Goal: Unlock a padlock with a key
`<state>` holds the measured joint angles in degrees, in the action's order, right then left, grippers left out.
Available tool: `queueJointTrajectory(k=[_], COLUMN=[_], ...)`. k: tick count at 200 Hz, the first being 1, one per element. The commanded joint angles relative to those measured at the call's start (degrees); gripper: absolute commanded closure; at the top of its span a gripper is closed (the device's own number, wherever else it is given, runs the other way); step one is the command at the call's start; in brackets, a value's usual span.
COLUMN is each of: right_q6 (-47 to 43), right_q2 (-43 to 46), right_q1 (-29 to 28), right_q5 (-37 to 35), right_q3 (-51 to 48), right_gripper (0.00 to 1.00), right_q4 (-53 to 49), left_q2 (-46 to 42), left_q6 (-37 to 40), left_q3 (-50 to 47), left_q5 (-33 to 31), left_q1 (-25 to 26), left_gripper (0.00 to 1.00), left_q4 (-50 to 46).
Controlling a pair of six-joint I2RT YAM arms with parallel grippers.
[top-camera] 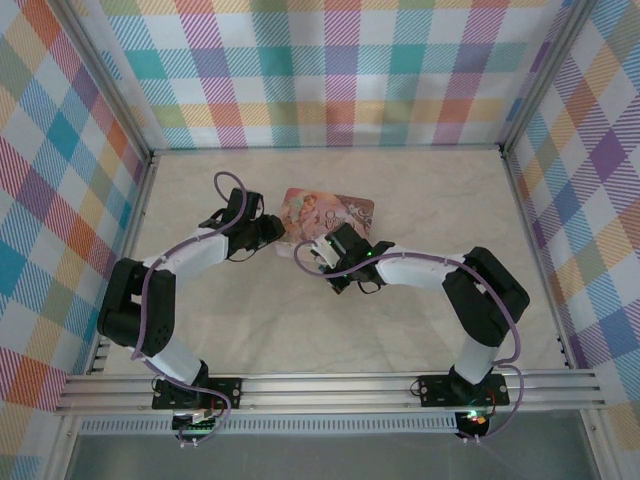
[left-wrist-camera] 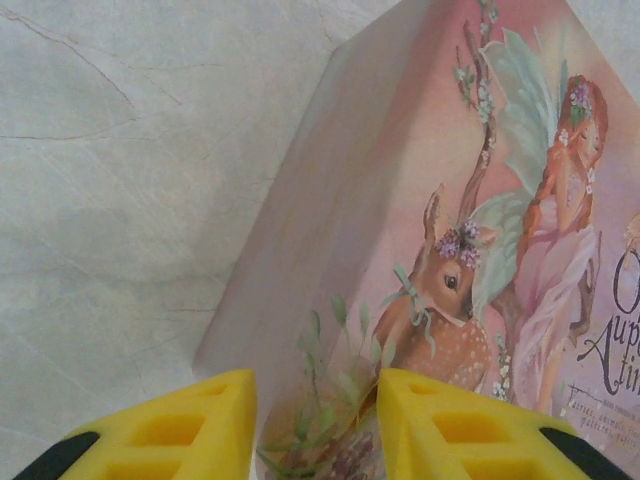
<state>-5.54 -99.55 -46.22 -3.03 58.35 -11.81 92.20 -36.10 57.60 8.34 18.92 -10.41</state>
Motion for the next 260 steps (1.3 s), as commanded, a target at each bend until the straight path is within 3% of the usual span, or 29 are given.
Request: queueJointTrajectory(k=[1, 151, 260], right_q6=[-3.0, -16.6, -15.7], right_q2=[1.1, 1.0, 1.5], right_q1=[-0.3, -1.9, -1.9], right_q5=[0.1, -6.1, -6.7], right_q3=[1.5, 0.8, -0.1], right_gripper=[1.00, 1.00, 1.00], right_q4=[-2.4, 4.7, 4.3], left_q2=[1.1, 2.4, 2.5], left_q6=[1.3, 1.1, 0.8], left_q3=[0.9, 0.9, 0.9], left_q5=[0.9, 2.5, 3.0], left_q1=[-0.7, -0.7, -0.7], left_gripper=[0.64, 0.64, 0.64], left_q4=[0.0, 0.5, 0.6])
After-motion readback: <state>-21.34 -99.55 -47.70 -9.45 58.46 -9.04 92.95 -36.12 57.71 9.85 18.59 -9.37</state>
